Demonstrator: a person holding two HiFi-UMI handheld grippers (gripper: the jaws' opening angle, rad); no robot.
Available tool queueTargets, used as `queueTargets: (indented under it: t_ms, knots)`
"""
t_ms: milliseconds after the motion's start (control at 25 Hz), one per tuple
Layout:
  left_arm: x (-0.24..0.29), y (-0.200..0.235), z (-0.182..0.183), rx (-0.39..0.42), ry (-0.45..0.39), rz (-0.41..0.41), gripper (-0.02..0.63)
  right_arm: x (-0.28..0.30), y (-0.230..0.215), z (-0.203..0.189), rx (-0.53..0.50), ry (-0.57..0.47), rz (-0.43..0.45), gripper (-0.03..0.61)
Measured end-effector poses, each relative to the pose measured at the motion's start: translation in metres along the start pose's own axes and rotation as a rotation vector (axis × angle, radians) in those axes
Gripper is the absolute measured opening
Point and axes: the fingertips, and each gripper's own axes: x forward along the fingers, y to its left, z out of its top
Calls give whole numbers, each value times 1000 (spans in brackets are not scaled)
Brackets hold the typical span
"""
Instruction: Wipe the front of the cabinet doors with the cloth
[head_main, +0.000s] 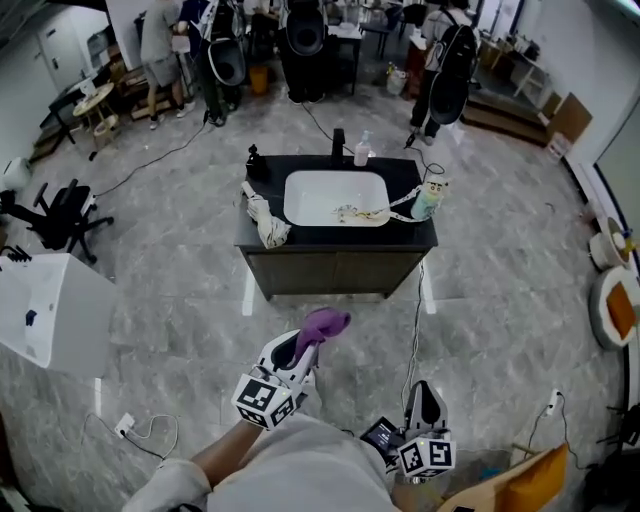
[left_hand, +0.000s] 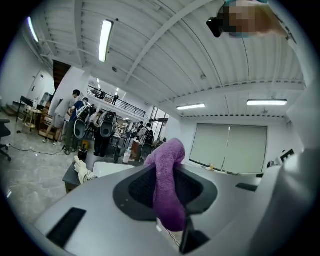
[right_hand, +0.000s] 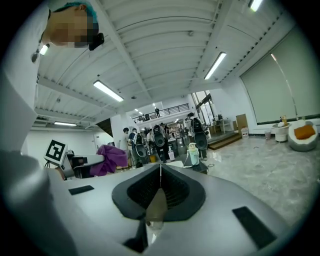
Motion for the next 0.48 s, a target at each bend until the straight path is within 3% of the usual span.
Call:
queueTargets:
  t_ms: [120, 280, 480]
  knots:
    - [43, 14, 2, -5, 28, -50, 89, 36, -6, 10, 14, -17, -17, 26]
    - [96, 21, 21, -11, 3, -126, 89, 77, -22, 25, -20, -12, -52, 26]
    - [131, 46, 35, -18, 1, -158, 89, 106, -25, 40, -34, -34, -87, 26]
